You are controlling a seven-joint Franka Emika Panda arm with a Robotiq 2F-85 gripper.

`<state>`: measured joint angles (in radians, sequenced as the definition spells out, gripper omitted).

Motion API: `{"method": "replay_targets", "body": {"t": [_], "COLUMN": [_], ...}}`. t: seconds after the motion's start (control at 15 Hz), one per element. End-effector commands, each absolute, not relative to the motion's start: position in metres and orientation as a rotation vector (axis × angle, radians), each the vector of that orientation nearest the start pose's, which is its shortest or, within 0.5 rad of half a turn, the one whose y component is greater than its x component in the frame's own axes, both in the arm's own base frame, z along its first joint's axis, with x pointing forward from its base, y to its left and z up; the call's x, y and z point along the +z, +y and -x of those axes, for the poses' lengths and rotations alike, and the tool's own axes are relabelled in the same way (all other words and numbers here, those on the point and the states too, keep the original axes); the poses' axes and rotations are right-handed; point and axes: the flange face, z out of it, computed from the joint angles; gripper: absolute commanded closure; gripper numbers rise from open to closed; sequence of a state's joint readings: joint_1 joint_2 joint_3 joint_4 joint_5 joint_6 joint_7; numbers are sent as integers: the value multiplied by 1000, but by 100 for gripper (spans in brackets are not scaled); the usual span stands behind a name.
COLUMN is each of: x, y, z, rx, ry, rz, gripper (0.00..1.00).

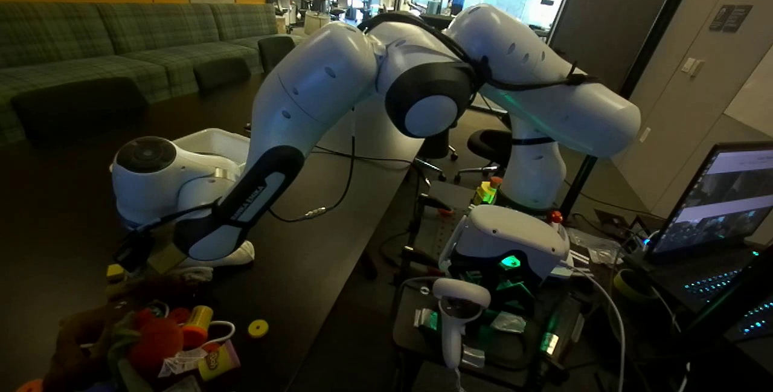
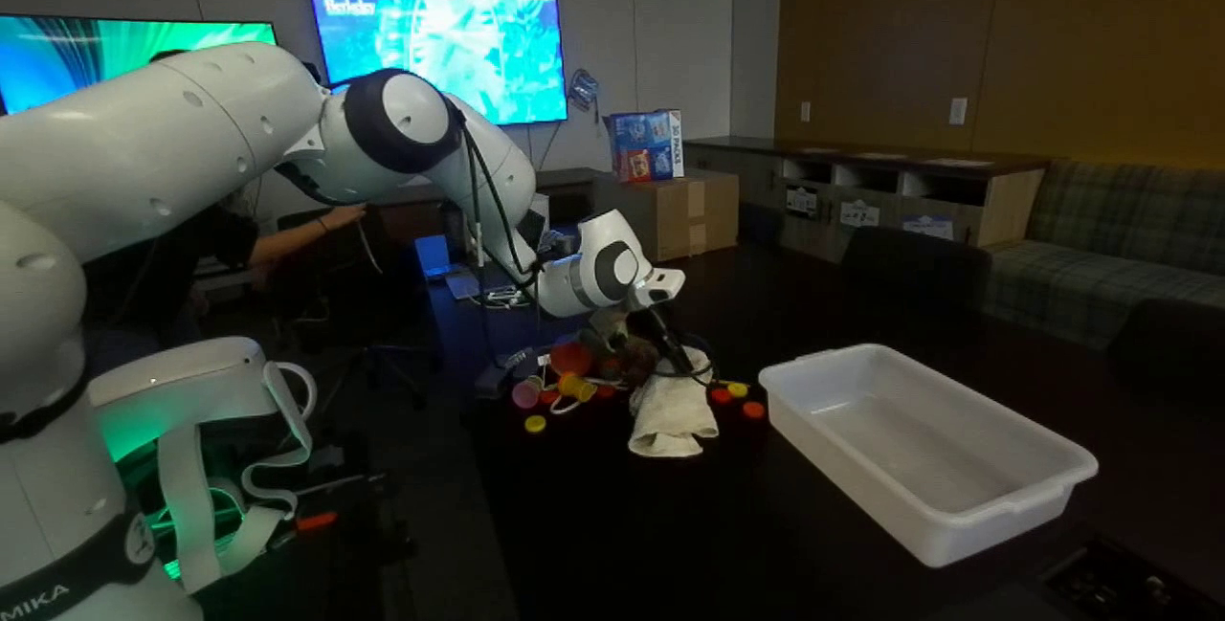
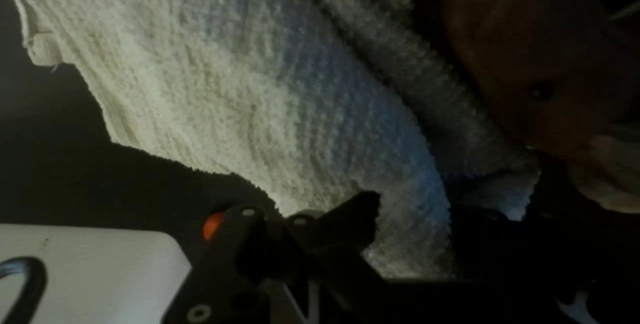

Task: Use the cloth to push the objects on the table to the left

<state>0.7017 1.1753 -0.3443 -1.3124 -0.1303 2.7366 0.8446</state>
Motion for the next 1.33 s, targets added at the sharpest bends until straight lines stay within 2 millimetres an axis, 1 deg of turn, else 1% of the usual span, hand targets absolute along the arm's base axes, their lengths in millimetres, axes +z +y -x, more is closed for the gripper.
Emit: {"method": "replay_targets", "body": {"t": [0.0,0.07,0.13,0.33,0.53,0.67,0.73,0.87,1.0,1.13,1.27], "x": [116,134,156,219,285,326,342,371,389,400,401], "y": [348,349,347,335,309,282,268,240,210,176,143], "z": [-667,-668,-668,-674,-684,-691,-697,-712,-729,-746,-766], "rx": [-769,-789,-818,-902,-976,-1005,-1026,-1064,-1084,-1103,-1113], "ry": [168,166,178,224,296,327,348,370,384,395,413], "rz": [3146,3131,3112,3054,2999,2971,2956,2935,2927,2923,2935], "gripper": [93,93,93,93,93,93,93,93,93,93,93]}}
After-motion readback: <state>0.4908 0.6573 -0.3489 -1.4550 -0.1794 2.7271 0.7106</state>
